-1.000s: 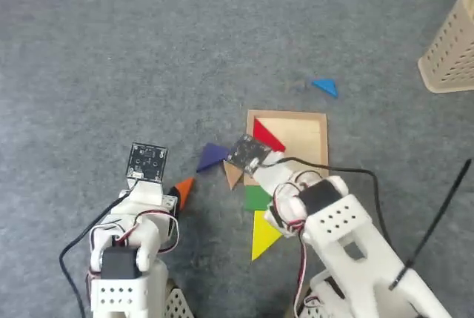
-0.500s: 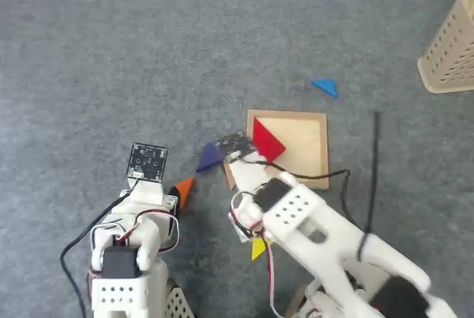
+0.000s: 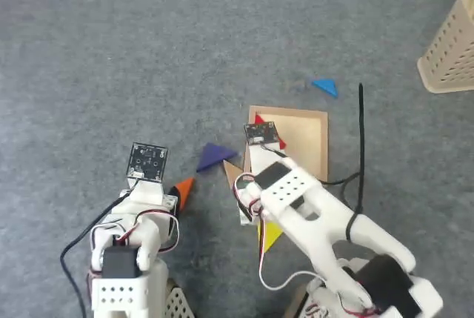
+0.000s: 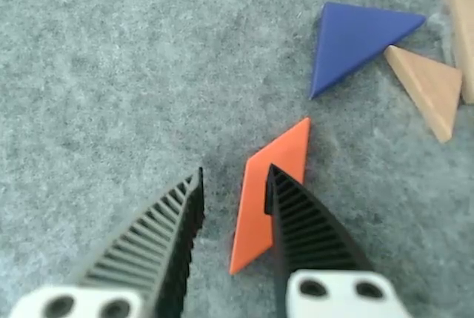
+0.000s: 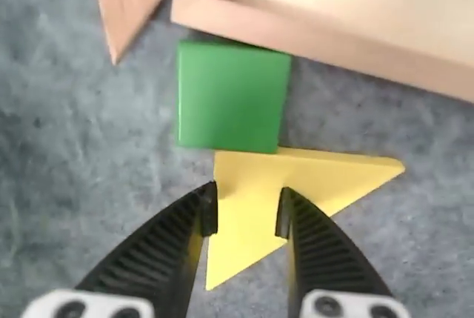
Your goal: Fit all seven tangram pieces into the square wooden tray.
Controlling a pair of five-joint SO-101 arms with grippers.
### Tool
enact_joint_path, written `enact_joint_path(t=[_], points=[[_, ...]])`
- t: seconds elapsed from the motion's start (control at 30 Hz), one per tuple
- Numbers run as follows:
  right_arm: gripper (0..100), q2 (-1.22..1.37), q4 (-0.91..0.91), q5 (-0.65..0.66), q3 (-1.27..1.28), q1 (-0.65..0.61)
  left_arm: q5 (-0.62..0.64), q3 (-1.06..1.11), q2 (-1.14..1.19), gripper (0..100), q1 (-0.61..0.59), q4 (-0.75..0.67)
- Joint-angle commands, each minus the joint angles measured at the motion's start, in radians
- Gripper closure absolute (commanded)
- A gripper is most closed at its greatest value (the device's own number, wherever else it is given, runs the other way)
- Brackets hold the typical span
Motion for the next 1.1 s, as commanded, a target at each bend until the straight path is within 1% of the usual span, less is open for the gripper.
enact_joint_path(t=[0.0,0.07,0.13,0.27,0.37,0.43,0.5,0.63,0.77,0.97,1.07], points=[[78.7,0.058,-0.019,-0.003,-0.014,0.042,0.005,-0.005,-0.015,87,0.0,0.006],[74.6,0.059,-0.015,0.003,-0.014,0.084,0.005,-0.005,-0.015,87,0.0,0.006],[73.4,0.064,-0.015,0.057,-0.014,0.151,0.005,-0.005,-0.015,87,0.0,0.006],[77.4,0.054,-0.015,0.17,-0.014,0.314,0.005,-0.005,-0.015,87,0.0,0.006],[79.0,0.053,-0.015,0.249,-0.028,0.389,0.005,-0.005,-0.015,87,0.0,0.006],[79.1,0.053,-0.012,0.304,-0.043,0.403,0.005,-0.005,-0.015,87,0.0,0.006],[79.0,0.053,0.036,0.327,-0.074,0.404,0.005,-0.005,-0.015,87,0.0,0.006],[79.0,0.053,0.102,0.324,-0.123,0.427,0.005,-0.005,-0.015,87,0.0,0.006],[79.0,0.053,0.105,0.321,-0.124,0.466,0.005,-0.005,-0.015,87,0.0,0.006],[79.0,0.05,0.097,0.296,-0.126,0.469,0.005,-0.005,-0.015,87,0.0,0.006],[79.0,0.002,0.097,0.293,-0.118,0.47,0.005,-0.005,-0.015,87,0.0,0.006]])
